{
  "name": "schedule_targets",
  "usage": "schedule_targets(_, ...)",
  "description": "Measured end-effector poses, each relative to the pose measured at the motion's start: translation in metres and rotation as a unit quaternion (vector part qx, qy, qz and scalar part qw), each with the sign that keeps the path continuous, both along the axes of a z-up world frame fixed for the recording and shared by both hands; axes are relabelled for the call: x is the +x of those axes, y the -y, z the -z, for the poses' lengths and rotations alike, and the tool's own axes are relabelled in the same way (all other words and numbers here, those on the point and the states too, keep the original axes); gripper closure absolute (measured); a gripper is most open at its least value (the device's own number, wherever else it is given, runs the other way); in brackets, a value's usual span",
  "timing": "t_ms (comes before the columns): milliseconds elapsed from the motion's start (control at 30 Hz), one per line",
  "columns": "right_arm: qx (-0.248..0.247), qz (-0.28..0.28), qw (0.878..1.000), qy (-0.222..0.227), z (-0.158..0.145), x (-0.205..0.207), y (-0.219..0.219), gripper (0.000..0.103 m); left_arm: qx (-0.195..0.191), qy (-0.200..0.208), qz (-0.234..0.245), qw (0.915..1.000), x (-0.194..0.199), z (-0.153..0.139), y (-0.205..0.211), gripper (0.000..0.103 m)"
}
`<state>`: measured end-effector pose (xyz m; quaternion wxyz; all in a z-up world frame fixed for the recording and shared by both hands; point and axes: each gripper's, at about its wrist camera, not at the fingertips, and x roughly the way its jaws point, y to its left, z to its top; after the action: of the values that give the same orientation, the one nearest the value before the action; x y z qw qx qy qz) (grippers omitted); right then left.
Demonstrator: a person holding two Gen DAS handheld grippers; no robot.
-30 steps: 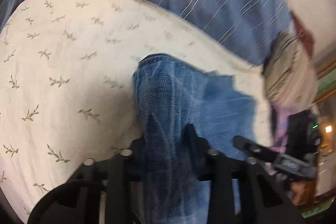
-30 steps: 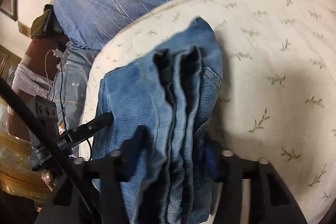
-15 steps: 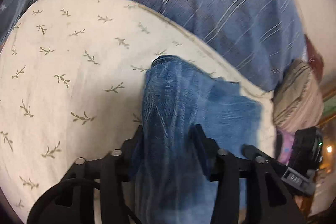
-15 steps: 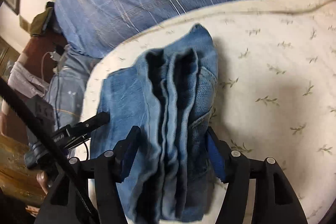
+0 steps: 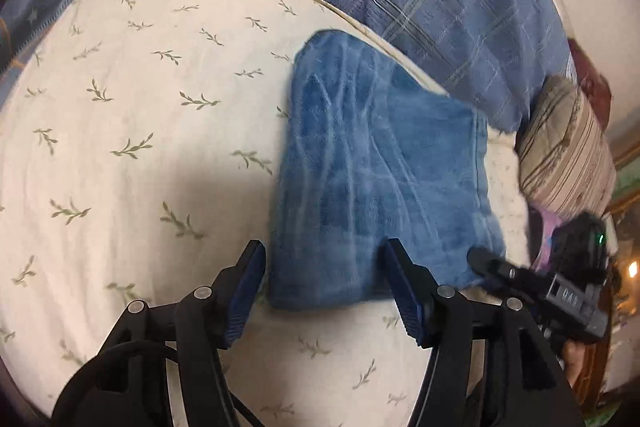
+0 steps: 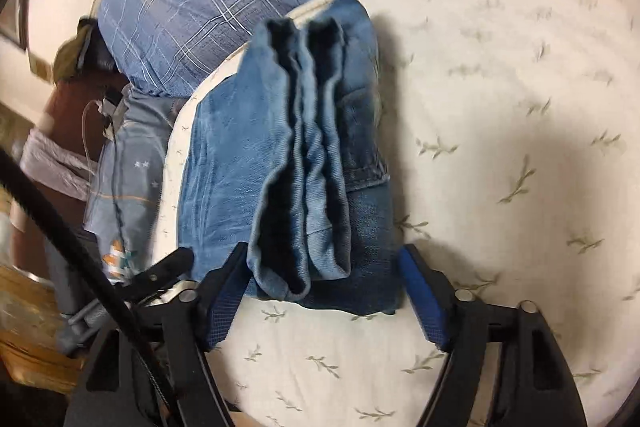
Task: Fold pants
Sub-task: 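Lift both tools away from the folded jeans stack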
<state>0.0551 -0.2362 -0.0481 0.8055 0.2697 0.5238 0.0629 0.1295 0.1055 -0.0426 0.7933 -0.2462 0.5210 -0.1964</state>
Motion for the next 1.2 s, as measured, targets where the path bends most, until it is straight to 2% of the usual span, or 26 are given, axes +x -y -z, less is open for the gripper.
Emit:
schedule_targets(33, -0.001, 0.001, 1.0, 0.003, -0.002, -0.001, 0.001, 0.041, -0.018, -0.002, -0.003, 0.9998, 0.0, 0.0, -0.003, 0.06)
schedule_targets(67, -0.011, -0.002, 1.0, 0.009, -0.007, -0.003, 0.001, 0.059, -0.024, 0.007, -0.006, 0.9997, -0.001, -0.004, -0.005, 0.074)
schedule_targets(133, -0.009, -0.006, 1.0, 0.021, -0.014, -0.006, 0.001, 0.061, -0.023, 0.036, 0.001, 0.9991, -0.007, -0.014, -0.003, 0.077)
schedule_targets(200, -0.026, -0.011, 0.999, 0.028, -0.018, -0.006, -0.001, 0.061, -0.013, 0.038, 0.006, 0.9992, -0.01, -0.015, -0.002, 0.074)
schedule_targets(267, -0.05, -0.016, 0.998, 0.029, -0.02, -0.011, -0.006, 0.051, 0.01, 0.023, -0.003, 0.9997, -0.014, -0.012, -0.006, 0.066)
schedule_targets(300, -0.058, -0.013, 0.998, 0.034, -0.023, -0.015, -0.009, 0.049, 0.015, 0.022, -0.01, 0.9996, -0.019, -0.013, -0.01, 0.059)
schedule_targets(367, -0.075, -0.014, 0.995, 0.057, -0.032, -0.032, -0.014, 0.02, 0.026, 0.026, -0.024, 0.999, -0.028, -0.017, -0.017, 0.049)
schedule_targets(433, -0.095, -0.017, 0.994, 0.058, -0.031, -0.041, -0.02, 0.019, 0.048, 0.031, -0.033, 0.9978, -0.038, -0.019, -0.018, 0.048)
schedule_targets(467, -0.129, -0.026, 0.99, 0.051, -0.028, -0.042, -0.027, 0.02, 0.054, 0.033, -0.032, 0.9975, -0.046, -0.021, -0.016, 0.048)
schedule_targets(500, -0.156, -0.031, 0.986, 0.046, -0.026, -0.041, -0.032, 0.022, 0.072, 0.031, -0.025, 0.9966, -0.05, -0.02, -0.011, 0.048)
schedule_targets(567, -0.216, -0.044, 0.975, 0.028, -0.016, -0.036, -0.044, 0.034, 0.116, 0.035, -0.005, 0.9926, -0.058, -0.019, 0.005, 0.048)
schedule_targets(600, -0.23, -0.044, 0.972, 0.021, -0.01, -0.033, -0.047, 0.038, 0.136, 0.04, 0.003, 0.9899, -0.059, -0.018, 0.013, 0.049)
schedule_targets(667, -0.253, -0.044, 0.966, 0.011, -0.002, -0.028, -0.05, 0.059, 0.163, 0.052, 0.01, 0.9852, -0.058, -0.018, 0.025, 0.049)
schedule_targets(767, -0.274, -0.039, 0.961, 0.024, -0.005, -0.029, -0.052, 0.072, 0.184, 0.076, -0.008, 0.98, -0.056, -0.022, 0.034, 0.053)
schedule_targets(800, -0.273, -0.037, 0.961, 0.03, -0.007, -0.03, -0.051, 0.08, 0.182, 0.085, -0.01, 0.9796, -0.056, -0.024, 0.037, 0.068)
schedule_targets(833, -0.27, -0.034, 0.962, 0.031, -0.01, -0.032, -0.05, 0.089, 0.172, 0.094, -0.005, 0.9806, -0.057, -0.027, 0.039, 0.079)
schedule_targets(867, -0.271, -0.029, 0.962, 0.03, -0.011, -0.032, -0.048, 0.095, 0.172, 0.1, -0.001, 0.9799, -0.059, -0.027, 0.041, 0.096)
schedule_targets(900, -0.266, -0.026, 0.963, 0.032, -0.014, -0.033, -0.047, 0.096, 0.191, 0.118, -0.006, 0.9744, -0.064, -0.032, 0.045, 0.098)
schedule_targets(967, -0.247, -0.017, 0.968, 0.043, -0.02, -0.036, -0.043, 0.098, 0.196, 0.141, -0.007, 0.9704, -0.073, -0.039, 0.045, 0.099)
schedule_targets(1033, -0.237, -0.01, 0.971, 0.042, -0.023, -0.037, -0.037, 0.098, 0.204, 0.137, -0.004, 0.9693, -0.075, -0.036, 0.046, 0.099)
schedule_targets(1133, -0.24, -0.007, 0.971, 0.002, -0.005, -0.03, -0.034, 0.099, 0.225, 0.109, 0.002, 0.9681, -0.071, -0.019, 0.053, 0.099)
schedule_targets(1167, -0.241, -0.007, 0.971, 0.004, -0.006, -0.031, -0.034, 0.099, 0.228, 0.113, 0.002, 0.9671, -0.072, -0.021, 0.055, 0.099)
schedule_targets(1200, -0.235, -0.004, 0.972, 0.023, -0.016, -0.034, -0.034, 0.099, 0.217, 0.127, 0.0, 0.9678, -0.077, -0.029, 0.054, 0.099)
